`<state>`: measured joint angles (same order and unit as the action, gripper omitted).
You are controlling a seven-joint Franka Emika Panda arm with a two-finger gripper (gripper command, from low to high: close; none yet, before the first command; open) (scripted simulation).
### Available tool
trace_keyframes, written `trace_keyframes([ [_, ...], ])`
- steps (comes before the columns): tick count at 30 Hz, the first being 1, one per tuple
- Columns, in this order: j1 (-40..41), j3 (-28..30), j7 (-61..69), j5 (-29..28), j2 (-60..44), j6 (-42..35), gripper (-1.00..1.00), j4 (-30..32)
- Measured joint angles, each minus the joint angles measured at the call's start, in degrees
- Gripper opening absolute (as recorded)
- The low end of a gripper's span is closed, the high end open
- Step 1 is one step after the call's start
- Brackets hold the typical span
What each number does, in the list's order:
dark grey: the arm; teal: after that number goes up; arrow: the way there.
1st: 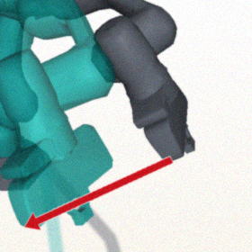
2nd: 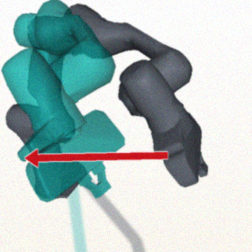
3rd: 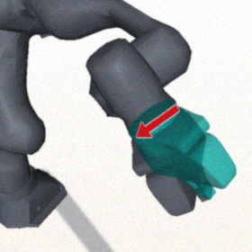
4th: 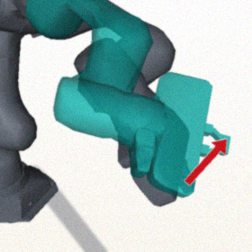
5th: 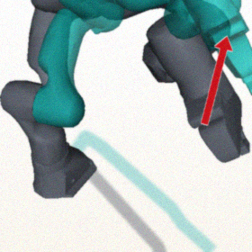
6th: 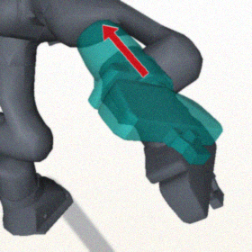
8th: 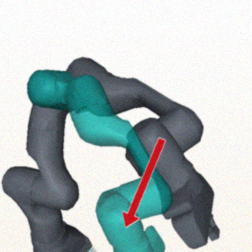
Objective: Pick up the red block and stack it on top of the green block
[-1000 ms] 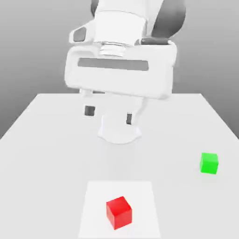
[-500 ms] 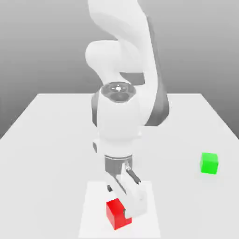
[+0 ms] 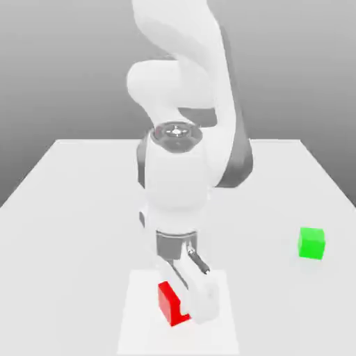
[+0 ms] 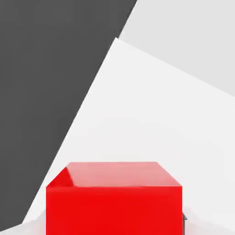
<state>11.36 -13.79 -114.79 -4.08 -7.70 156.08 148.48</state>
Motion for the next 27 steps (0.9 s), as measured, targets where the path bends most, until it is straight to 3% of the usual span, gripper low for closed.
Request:
trace_keyframes([
  [19,-30.9,-19.9,-45.3,13.7,15.6,-3.7,-1.00,10.7],
  [27,-34.8,-20.7,-43.3,21.4,14.4,-2.4,-1.00,10.9],
])
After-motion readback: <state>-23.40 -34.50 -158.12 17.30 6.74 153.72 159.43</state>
